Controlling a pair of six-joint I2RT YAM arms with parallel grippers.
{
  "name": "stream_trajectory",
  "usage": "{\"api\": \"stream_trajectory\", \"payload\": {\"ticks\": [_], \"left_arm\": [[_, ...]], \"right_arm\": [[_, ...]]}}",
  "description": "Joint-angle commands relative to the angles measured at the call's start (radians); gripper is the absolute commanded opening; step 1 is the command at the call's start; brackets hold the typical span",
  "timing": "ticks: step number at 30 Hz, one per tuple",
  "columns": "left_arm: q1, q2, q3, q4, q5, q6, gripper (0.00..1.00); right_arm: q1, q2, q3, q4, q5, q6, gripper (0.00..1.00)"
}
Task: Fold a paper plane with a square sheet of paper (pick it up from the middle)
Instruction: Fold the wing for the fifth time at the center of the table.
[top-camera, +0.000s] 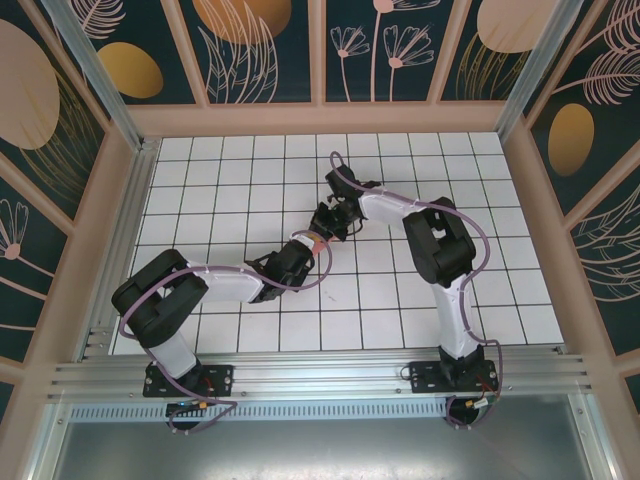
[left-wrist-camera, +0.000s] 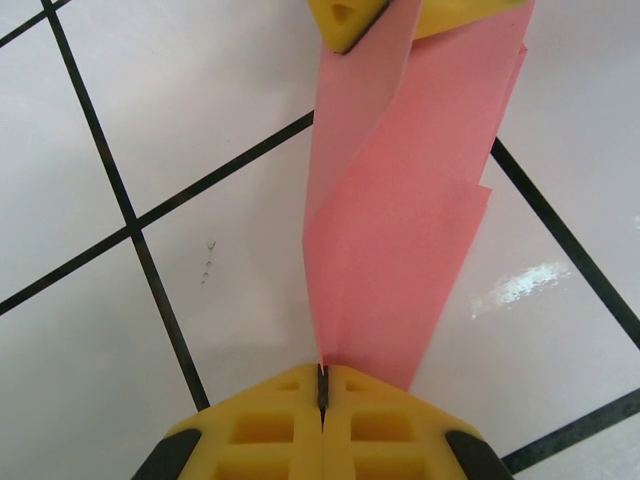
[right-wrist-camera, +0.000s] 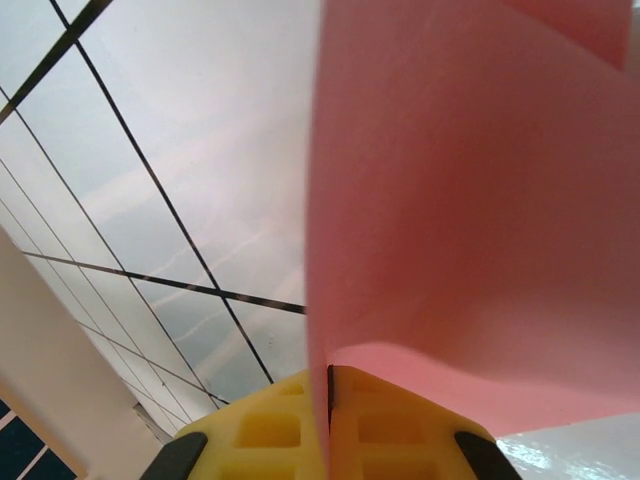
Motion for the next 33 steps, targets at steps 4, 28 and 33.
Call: {"api": "stream_trajectory", "payload": {"ticks": [4, 28, 33], "left_arm": [[-0.006, -0.027, 0.007, -0.058, 0.032, -0.038, 0.24], [0.152, -0.253, -0.087, 0.136, 0.496, -0.617, 0.53], [0.178, -0.196, -0.088, 0.188, 0.546, -0.693, 0.41]], "right_arm": [[-0.006, -0.075, -0.049, 0.038, -0.001, -0.073, 0.00], [-0.079, -0.132, -0.325, 0.417, -0.169, -0.288, 0.01], [-0.098, -0.118, -0.350, 0.450, -0.205, -0.319, 0.02]]}}
